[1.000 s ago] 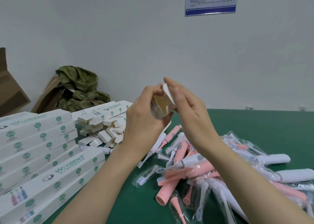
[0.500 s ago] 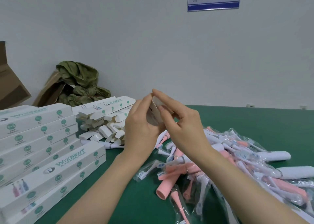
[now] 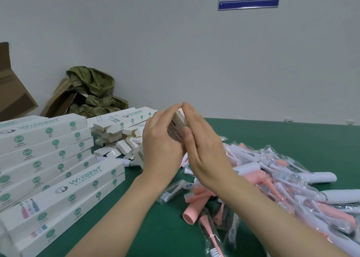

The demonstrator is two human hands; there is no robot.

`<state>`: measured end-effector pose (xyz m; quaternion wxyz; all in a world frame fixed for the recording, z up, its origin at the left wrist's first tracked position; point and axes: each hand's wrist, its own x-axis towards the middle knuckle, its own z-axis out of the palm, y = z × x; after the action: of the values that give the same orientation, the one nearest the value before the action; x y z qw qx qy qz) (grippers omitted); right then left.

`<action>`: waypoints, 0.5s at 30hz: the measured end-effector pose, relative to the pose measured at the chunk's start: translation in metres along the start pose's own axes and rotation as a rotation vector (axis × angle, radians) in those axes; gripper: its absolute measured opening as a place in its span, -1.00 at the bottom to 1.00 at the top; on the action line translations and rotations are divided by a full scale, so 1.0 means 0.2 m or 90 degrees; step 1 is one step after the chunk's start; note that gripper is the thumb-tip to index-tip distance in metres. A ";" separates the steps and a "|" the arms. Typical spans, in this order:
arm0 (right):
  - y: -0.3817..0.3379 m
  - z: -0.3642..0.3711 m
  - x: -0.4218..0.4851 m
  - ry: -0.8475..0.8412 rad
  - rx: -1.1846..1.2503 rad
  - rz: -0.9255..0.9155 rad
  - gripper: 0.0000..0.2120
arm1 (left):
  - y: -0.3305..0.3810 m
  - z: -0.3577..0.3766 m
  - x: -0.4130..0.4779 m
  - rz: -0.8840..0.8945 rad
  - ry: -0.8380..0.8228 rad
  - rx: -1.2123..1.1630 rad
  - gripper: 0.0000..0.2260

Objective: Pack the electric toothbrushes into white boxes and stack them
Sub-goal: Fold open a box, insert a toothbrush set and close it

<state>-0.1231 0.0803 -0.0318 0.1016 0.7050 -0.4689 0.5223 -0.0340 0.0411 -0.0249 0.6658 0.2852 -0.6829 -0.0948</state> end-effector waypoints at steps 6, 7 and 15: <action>-0.02 0.00 0.01 -0.126 -0.085 0.008 -0.46 | -0.05 -0.01 -0.01 -0.024 -0.012 -0.036 -0.59; -0.02 0.00 0.02 -0.136 -0.045 0.029 -0.45 | -0.05 -0.01 0.00 -0.030 -0.020 -0.041 -0.58; 0.16 -0.08 0.09 0.011 0.254 0.466 -0.86 | -0.01 -0.12 0.10 -0.031 0.136 -0.229 -0.61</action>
<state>-0.1569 0.0635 -0.0215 -0.2253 0.4933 -0.5771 0.6106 -0.0093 0.0340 -0.0063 0.7719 0.1866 -0.5738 -0.2002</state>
